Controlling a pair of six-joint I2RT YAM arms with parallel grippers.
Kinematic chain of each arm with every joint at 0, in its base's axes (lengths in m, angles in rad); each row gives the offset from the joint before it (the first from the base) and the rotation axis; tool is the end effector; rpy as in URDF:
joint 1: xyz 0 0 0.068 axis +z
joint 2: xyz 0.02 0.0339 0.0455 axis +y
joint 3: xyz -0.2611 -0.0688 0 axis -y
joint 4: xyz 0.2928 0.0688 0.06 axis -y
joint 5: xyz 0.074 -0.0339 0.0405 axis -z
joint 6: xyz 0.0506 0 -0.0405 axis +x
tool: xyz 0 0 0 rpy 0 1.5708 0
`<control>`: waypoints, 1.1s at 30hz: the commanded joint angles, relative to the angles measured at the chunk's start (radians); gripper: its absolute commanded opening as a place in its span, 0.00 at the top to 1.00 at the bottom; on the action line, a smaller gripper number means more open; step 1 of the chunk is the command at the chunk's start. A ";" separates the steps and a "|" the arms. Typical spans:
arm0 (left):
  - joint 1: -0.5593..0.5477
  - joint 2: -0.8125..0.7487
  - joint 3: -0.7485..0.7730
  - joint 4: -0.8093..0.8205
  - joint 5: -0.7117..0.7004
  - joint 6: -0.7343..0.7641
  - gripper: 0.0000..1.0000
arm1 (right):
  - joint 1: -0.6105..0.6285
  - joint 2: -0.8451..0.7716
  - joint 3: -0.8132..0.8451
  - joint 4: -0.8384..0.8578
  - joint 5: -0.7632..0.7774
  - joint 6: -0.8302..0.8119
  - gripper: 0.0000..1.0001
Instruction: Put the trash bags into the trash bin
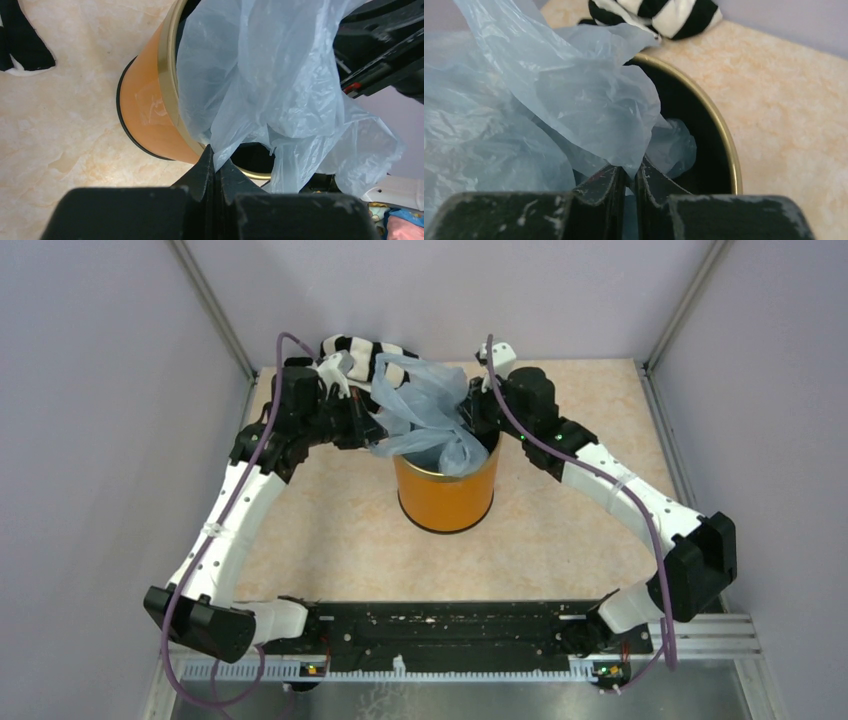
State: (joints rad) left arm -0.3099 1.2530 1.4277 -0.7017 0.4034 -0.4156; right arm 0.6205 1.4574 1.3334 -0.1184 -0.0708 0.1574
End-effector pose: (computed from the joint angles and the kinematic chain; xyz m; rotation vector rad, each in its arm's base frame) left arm 0.2992 -0.1167 0.4109 0.1391 2.1639 -0.8512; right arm 0.3309 0.2409 0.3664 -0.4758 1.7939 0.6116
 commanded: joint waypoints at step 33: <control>-0.009 -0.017 -0.017 0.085 -0.014 -0.040 1.00 | 0.286 0.152 0.654 -0.405 0.146 0.045 0.20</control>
State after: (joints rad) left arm -0.3149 1.2652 1.4212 -0.6662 0.3985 -0.4435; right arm 0.8818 1.5261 1.9038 -0.5117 0.0940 0.2108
